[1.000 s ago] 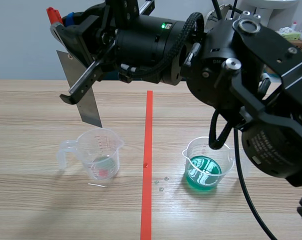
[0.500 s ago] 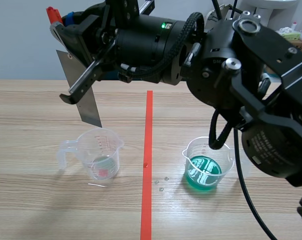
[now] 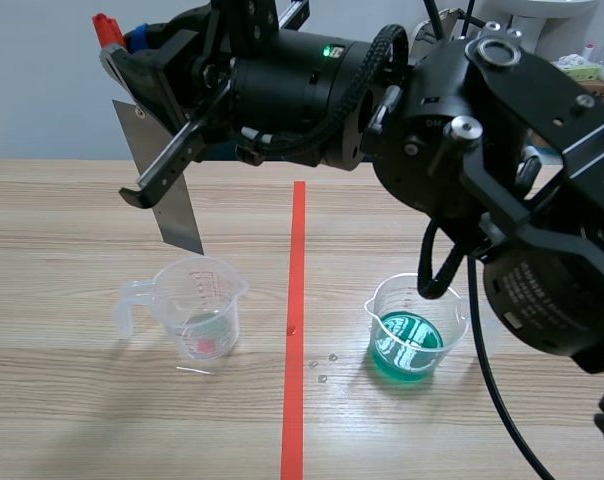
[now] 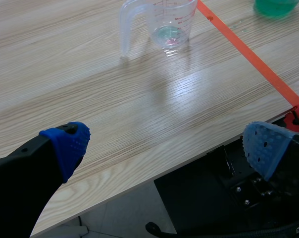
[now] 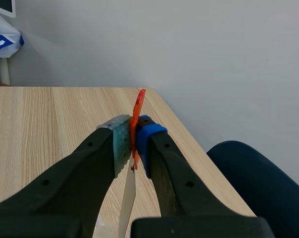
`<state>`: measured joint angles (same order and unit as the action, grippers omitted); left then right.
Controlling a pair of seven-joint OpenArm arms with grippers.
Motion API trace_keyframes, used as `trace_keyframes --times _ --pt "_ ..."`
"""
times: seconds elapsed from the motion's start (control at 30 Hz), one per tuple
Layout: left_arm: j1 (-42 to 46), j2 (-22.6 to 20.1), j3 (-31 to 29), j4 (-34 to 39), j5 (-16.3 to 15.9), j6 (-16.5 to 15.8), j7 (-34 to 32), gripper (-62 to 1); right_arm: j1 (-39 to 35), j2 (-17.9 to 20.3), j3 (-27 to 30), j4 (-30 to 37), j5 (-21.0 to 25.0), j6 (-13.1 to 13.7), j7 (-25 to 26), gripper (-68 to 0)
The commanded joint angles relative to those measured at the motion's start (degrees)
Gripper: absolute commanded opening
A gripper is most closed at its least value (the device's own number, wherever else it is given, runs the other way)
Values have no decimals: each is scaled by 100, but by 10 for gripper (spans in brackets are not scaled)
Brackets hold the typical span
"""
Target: Do the redox reaction experiment
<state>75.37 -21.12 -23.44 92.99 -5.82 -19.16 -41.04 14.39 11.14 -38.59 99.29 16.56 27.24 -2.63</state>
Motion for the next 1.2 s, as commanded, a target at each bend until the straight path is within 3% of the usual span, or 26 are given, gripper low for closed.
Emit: trace_keyframes --times 0.0,1.0,1.17 --pt "7 13 -4 109 -50 -4 -114 14 83 -4 44 87 66 -39 116 -656" --pt "7 13 -4 109 -50 -4 -114 14 52 0 44 87 63 -39 214 -656" --pt "7 13 -4 109 -52 -2 -114 14 -46 138 46 168 63 -39 328 -656"
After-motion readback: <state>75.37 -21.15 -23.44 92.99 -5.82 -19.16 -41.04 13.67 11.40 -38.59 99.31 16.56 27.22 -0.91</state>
